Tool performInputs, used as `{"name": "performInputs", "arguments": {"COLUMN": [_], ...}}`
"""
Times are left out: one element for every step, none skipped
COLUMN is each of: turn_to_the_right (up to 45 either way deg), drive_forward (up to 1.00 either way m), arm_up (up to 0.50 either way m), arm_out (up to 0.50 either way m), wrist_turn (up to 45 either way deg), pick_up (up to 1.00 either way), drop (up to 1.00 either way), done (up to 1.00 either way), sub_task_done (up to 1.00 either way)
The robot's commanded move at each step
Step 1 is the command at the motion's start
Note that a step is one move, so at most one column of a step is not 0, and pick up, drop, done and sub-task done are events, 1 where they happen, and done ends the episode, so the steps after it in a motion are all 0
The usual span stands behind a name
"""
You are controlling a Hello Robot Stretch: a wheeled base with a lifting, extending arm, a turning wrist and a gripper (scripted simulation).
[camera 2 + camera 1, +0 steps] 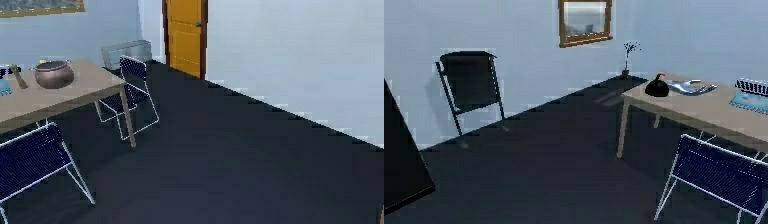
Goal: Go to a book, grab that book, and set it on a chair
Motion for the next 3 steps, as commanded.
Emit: {"name": "performInputs", "arguments": {"turn_to_the_right": [-9.0, 0.0, 45.0], "drive_forward": [0.0, 0.1, 0.0], "arm_up": [0.0, 0.0, 0.0], "arm_out": [0.0, 0.0, 0.0], "wrist_turn": [0.0, 0.0, 0.0], "pick_up": [0.0, 0.0, 0.0], "drop": [0.0, 0.0, 0.0], "done": [0.0, 0.0, 0.0], "sub_task_done": [0.0, 0.0, 0.0]}}
